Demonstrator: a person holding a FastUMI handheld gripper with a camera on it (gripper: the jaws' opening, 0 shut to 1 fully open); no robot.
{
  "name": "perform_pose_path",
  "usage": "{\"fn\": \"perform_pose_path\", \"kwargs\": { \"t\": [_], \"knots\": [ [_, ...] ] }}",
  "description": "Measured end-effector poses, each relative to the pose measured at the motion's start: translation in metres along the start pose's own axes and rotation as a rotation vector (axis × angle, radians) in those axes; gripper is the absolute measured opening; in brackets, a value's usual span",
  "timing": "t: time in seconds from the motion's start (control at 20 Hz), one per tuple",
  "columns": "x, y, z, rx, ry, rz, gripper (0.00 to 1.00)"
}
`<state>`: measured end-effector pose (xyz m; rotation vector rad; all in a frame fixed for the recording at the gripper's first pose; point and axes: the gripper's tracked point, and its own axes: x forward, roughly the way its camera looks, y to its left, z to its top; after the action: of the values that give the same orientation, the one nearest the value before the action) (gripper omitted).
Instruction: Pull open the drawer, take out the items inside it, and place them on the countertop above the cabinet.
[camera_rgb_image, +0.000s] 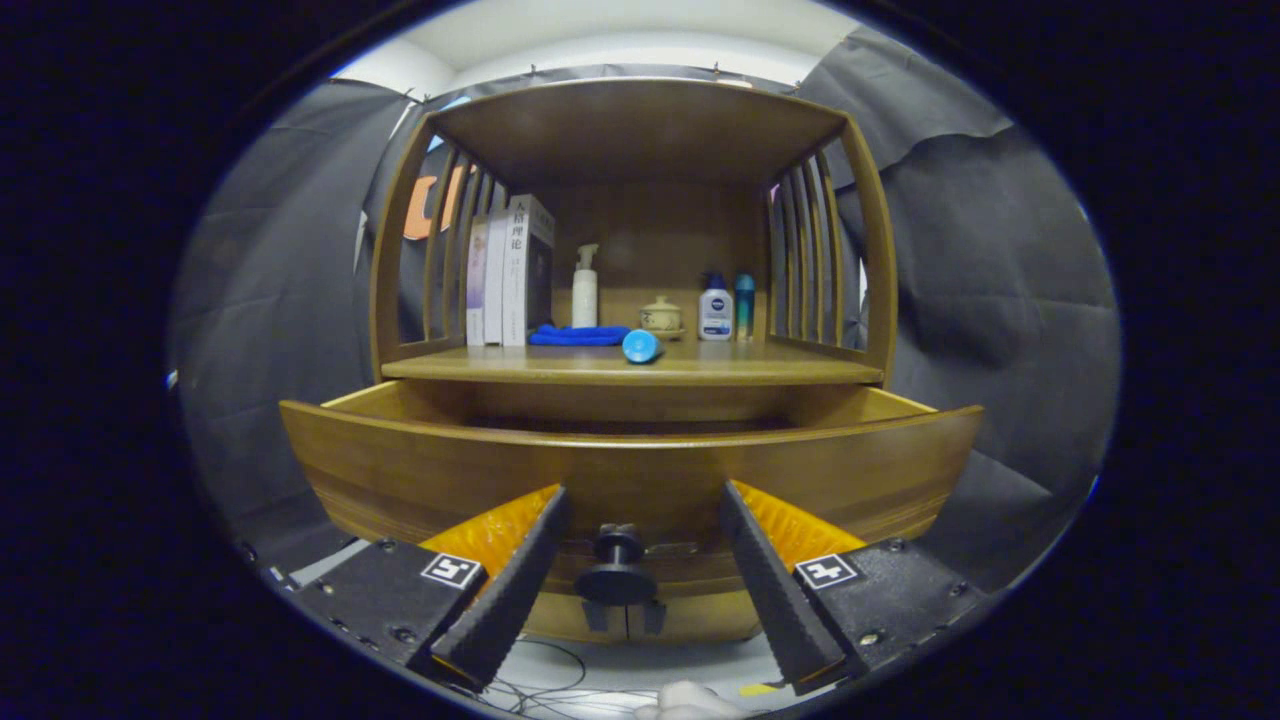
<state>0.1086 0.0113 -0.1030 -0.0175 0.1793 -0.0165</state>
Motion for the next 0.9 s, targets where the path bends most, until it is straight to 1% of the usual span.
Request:
{"fn": "perform_pose_path", "kwargs": {
  "t": [0.25, 0.75, 0.9],
  "knots": [
    [0.028, 0.002, 0.005, 0.001, -0.003, -0.005, 0.99],
    [0.095, 0.005, 0.016, -0.004, -0.067, 0.000, 0.99],
    [0.112, 0.006, 0.019, 0.010, -0.052, 0.002, 0.99]
  ]
}}
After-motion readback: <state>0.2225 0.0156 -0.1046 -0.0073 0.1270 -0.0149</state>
